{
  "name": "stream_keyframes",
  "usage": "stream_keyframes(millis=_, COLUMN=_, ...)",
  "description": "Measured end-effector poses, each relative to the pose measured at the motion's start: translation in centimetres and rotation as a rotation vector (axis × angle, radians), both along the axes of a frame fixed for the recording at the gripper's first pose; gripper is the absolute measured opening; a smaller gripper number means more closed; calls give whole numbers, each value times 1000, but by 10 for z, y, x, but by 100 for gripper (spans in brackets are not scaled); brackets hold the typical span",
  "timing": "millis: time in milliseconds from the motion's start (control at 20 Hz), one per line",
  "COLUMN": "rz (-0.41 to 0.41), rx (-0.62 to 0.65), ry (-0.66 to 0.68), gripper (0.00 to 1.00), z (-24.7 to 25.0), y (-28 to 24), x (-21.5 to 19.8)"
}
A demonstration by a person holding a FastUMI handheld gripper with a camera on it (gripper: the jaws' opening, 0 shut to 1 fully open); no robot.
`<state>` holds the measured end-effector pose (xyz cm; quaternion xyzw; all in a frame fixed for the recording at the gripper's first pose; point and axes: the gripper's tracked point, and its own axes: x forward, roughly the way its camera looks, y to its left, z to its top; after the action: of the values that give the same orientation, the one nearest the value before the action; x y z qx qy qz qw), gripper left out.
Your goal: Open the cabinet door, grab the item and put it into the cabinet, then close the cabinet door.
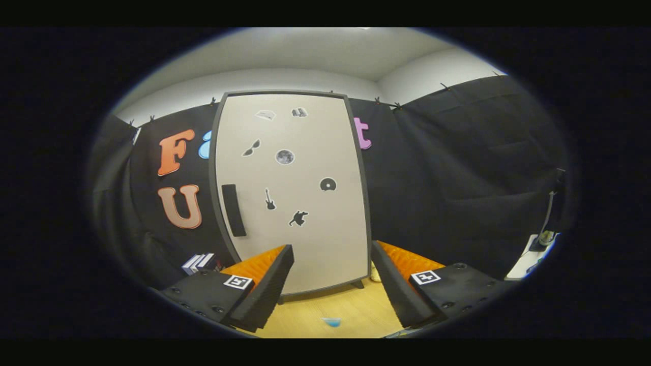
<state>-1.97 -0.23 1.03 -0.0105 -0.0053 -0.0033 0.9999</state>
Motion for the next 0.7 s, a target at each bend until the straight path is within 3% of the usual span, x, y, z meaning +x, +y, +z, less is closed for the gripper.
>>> stream_keyframes(millis=700, rz=-14, rx=1, ry=11, gripper=98, z=-1, y=-3, x=2)
